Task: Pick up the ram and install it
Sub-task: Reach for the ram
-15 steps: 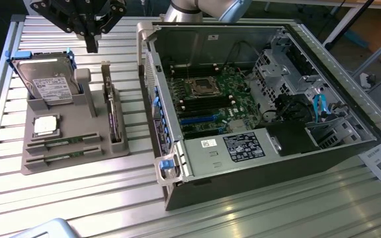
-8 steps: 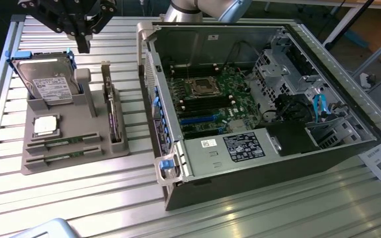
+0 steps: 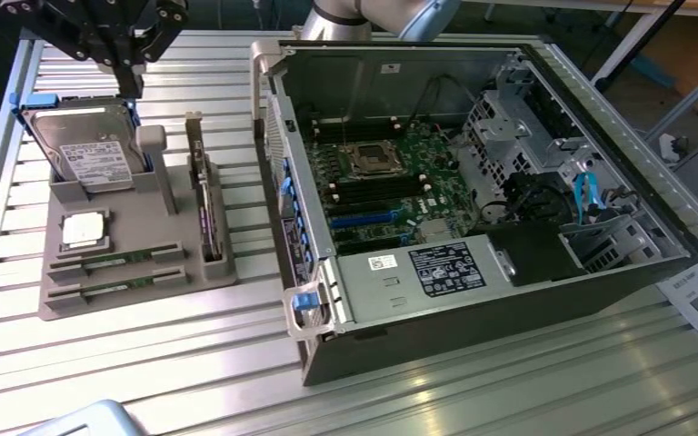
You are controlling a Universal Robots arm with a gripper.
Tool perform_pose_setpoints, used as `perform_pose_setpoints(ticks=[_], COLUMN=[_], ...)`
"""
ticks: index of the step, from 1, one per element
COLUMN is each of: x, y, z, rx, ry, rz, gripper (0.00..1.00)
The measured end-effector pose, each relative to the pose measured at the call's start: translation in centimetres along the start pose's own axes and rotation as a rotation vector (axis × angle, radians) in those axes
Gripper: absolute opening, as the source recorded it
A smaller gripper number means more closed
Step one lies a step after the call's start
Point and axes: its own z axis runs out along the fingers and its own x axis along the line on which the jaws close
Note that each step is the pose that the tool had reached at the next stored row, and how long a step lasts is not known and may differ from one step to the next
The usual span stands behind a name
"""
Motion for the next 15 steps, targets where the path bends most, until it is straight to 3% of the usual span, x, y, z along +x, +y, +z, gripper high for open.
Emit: perform_pose_setpoints(ticks=[15], x=[3.6], y=[-0.27], z=[-0.1], rx=[0.0], ry=[0.0], rz=[0.0], gripper=[0.1])
